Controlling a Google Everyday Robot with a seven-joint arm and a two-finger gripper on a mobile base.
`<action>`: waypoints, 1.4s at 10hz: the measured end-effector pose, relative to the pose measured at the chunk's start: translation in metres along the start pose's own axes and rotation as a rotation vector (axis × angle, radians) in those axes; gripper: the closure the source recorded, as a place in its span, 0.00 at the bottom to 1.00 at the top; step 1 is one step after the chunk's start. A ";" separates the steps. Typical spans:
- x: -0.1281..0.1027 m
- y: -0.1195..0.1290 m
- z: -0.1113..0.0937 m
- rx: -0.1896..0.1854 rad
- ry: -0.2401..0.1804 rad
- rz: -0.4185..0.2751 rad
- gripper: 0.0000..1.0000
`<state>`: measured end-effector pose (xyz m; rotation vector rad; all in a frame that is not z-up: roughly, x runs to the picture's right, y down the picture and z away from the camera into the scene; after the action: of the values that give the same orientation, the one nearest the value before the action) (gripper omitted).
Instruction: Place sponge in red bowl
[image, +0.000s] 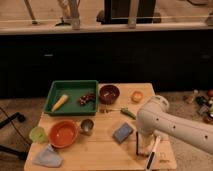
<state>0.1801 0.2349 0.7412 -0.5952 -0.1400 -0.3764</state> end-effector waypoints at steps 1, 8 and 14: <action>-0.001 0.000 0.002 -0.001 -0.003 -0.003 0.20; -0.036 -0.016 -0.011 0.084 -0.096 -0.127 0.20; -0.046 -0.029 -0.003 0.080 -0.364 -0.189 0.20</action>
<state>0.1271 0.2249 0.7427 -0.5687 -0.5612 -0.4402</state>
